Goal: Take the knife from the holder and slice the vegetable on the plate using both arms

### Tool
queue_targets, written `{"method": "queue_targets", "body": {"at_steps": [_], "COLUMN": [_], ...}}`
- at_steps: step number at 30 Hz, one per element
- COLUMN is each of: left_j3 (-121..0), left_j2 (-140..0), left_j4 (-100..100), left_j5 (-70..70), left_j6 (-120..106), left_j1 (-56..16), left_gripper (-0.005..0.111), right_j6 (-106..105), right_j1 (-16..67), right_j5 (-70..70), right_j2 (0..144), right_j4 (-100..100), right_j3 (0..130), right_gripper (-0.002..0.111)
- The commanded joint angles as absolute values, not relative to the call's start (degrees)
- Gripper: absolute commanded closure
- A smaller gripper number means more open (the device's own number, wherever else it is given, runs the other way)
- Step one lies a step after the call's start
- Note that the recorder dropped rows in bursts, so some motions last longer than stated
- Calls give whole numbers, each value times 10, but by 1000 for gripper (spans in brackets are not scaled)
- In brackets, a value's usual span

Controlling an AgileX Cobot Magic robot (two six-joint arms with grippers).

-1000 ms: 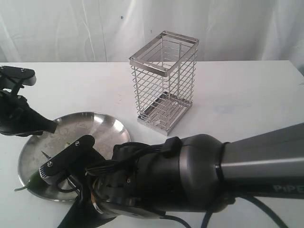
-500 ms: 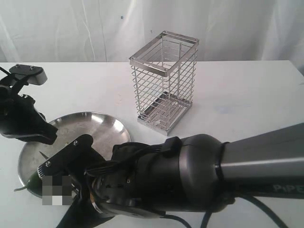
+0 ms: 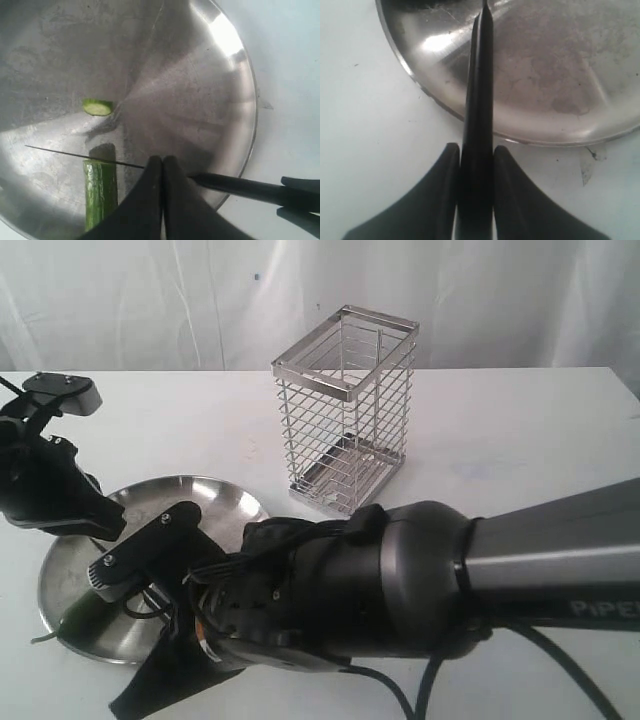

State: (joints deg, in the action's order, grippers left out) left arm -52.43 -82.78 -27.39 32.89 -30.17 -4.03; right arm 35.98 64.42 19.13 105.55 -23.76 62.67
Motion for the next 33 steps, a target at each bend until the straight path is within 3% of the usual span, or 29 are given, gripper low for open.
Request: {"method": "queue_targets", "body": {"at_steps": [1,33], "left_j3": [-525,-525], "left_j2": [-826,-826], "left_j4": [-283,-285], "left_j5": [330,313], "left_j6": [-304,-304], "left_j1": [-41,-41], "left_gripper": [107,107], "right_j6": [361,361], "right_j1": [640,640], "right_j5": [180,164], "right_j2": [1056,1058], "right_j4": [-247,-230], "right_j3": [629,629], "right_gripper": [108,108]}}
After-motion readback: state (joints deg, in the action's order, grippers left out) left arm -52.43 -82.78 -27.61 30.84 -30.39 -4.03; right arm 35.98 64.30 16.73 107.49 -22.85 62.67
